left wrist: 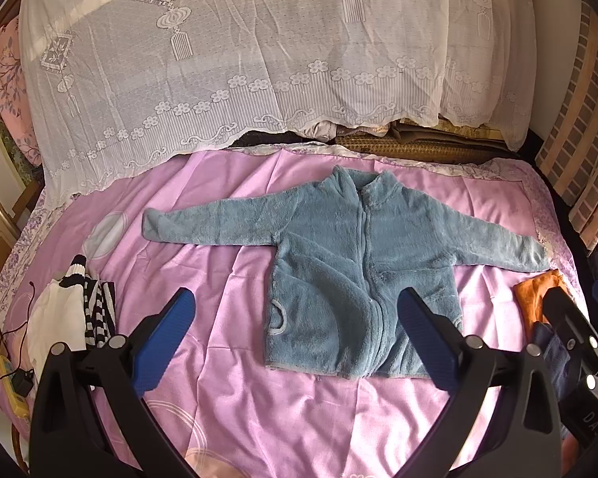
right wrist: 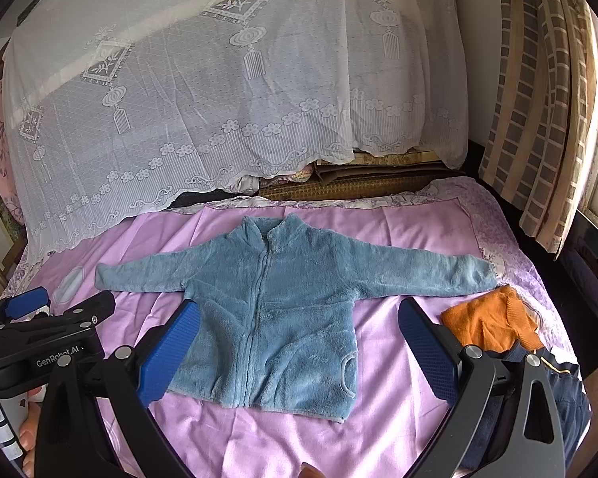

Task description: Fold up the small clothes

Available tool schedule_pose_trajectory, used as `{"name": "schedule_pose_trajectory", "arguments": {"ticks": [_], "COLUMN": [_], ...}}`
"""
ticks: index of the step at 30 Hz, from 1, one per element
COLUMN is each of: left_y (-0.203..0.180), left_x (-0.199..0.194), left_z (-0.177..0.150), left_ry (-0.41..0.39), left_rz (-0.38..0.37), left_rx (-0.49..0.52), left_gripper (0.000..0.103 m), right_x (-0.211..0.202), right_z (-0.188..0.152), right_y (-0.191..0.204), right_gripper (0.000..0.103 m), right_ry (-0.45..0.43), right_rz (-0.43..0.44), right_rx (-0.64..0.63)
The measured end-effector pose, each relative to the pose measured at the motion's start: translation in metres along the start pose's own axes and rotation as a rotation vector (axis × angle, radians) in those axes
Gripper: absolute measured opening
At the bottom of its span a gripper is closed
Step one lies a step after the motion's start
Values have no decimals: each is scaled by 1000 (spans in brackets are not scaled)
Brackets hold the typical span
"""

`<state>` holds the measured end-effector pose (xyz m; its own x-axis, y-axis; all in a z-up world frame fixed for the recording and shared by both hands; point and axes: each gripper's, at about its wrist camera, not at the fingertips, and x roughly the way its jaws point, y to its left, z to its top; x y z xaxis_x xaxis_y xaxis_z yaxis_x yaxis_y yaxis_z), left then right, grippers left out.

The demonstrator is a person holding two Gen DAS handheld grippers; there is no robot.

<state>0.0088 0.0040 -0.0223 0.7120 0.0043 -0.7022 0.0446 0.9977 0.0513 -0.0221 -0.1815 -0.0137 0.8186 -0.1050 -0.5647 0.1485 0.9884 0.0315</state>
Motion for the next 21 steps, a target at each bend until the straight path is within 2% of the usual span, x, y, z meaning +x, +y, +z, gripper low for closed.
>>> {"name": "schedule_pose_trajectory", "arguments": {"ticks": [21], "left_y": [0], "left_x": [3], "left_z": [2], "left_ry": [6], "left_rz": [1], "left_rx": [1], "left_gripper": [99], "right_x": [1], "right_z": [-3], "right_y": [2], "right_gripper": [100], "right_ry": [6], "right_rz": [4], "right_rx": [0]}}
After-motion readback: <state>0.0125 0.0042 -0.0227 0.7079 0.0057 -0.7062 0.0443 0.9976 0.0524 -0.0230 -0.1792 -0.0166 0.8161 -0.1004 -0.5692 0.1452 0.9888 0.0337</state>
